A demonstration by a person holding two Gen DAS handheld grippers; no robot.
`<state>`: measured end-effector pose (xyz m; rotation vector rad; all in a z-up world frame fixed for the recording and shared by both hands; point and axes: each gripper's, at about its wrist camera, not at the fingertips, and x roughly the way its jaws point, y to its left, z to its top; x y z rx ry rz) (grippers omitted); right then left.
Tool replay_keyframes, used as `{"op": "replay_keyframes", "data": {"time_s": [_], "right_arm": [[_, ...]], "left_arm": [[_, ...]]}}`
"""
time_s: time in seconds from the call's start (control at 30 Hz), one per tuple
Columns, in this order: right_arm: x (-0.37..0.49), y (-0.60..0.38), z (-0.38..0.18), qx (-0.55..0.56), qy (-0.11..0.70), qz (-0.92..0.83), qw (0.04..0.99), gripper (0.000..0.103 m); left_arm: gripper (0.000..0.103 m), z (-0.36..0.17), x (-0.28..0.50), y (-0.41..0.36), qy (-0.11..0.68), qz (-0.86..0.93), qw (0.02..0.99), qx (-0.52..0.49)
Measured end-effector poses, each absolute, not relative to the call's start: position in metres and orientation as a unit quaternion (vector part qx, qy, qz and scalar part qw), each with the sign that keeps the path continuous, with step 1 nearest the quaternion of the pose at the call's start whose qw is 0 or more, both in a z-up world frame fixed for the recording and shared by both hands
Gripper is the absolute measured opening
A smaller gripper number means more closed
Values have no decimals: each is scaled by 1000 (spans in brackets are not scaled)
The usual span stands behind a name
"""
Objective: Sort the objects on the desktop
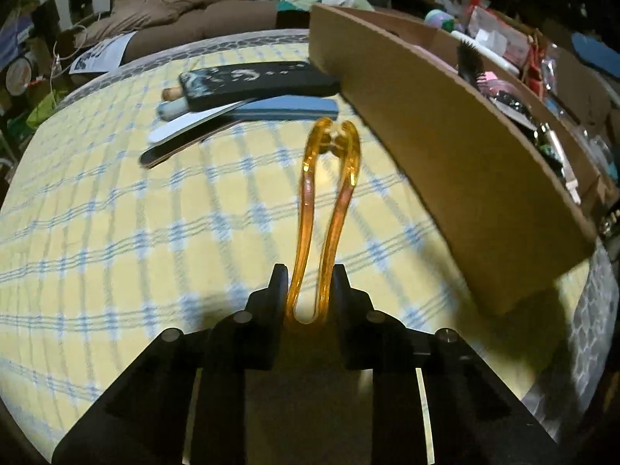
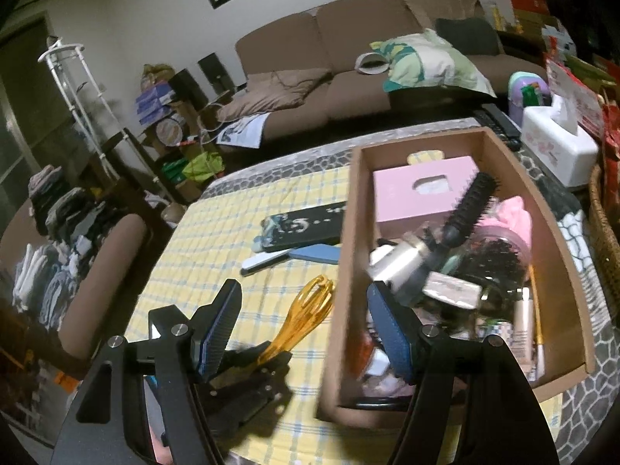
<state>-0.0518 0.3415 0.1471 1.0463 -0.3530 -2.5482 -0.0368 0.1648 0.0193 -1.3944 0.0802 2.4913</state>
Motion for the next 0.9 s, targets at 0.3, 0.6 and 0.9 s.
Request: {"op": "replay_keyframes", "data": {"time_s": [0.3,0.6,0.9], "right_arm": [[-53,268,138,394,-120,-876,251,70],[-59,195,88,455,-47,-853,251,103],[-70,184,49,505,-63,-827,240,103]], "left_arm": [[20,29,6,104,19,851,120,-511],[92,45,36,49,-37,856,102,-505],[103,29,30,47,-46,848,99,-519]]}}
